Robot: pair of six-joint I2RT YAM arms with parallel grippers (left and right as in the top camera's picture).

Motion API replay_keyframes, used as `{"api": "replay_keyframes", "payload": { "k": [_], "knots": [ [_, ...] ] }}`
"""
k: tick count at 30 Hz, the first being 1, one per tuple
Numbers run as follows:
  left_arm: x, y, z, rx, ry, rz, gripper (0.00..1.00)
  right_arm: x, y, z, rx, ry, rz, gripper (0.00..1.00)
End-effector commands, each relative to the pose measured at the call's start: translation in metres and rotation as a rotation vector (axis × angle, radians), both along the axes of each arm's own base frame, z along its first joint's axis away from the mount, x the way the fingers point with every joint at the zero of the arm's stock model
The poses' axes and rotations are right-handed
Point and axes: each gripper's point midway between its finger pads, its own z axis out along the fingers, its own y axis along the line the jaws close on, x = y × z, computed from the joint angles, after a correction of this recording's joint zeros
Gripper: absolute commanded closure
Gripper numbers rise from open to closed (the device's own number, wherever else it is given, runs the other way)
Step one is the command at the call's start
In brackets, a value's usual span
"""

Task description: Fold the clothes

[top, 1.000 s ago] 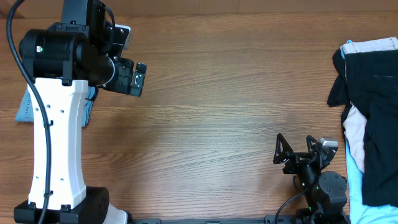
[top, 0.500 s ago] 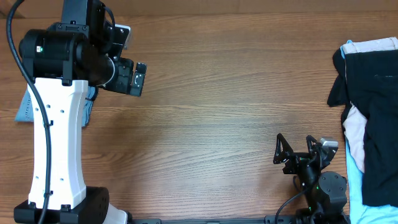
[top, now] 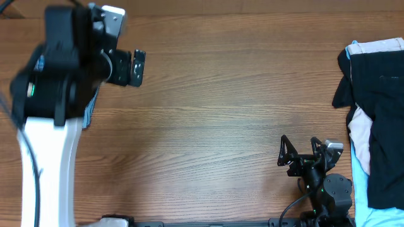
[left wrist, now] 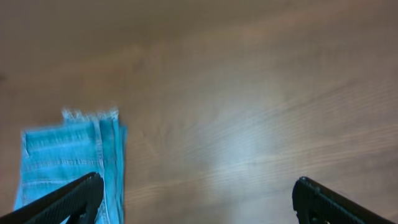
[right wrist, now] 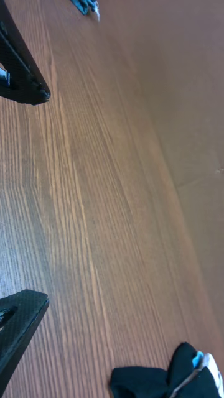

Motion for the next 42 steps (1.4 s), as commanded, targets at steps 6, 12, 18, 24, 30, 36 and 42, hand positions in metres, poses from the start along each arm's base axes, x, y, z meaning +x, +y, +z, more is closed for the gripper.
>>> {"api": "replay_keyframes", "payload": {
  "k": [6,12,18,24,30,36,42],
  "knots": [
    [-0.086,0.01,-0.053,0.048,-0.234,-0.053,0.0,0.0,-0.001,0.001,0.006,-0.011,-0.006,0.0],
    [-0.123,0.015,-0.111,0.036,-0.32,-0.033,0.0,0.0,-0.001,0.001,0.006,-0.011,-0.006,0.0],
    [-0.132,0.015,-0.145,-0.007,-0.445,-0.016,0.0,0.0,-0.001,0.001,0.006,-0.011,-0.006,0.0],
    [-0.137,0.016,-0.176,-0.002,-0.467,-0.017,0.0,0.0,-0.001,0.001,0.006,-0.011,-0.006,0.0],
    [-0.138,0.018,-0.194,0.004,-0.468,-0.012,0.0,0.0,-0.001,0.001,0.006,-0.011,-0.006,0.0],
    [-0.136,0.02,-0.213,0.01,-0.486,0.001,0.0,0.0,-0.001,0.001,0.006,-0.011,-0.006,0.0],
    [-0.128,0.017,-0.226,-0.001,-0.514,-0.005,0.0,0.0,-0.001,0.001,0.006,-0.011,-0.006,0.0]
  ]
}}
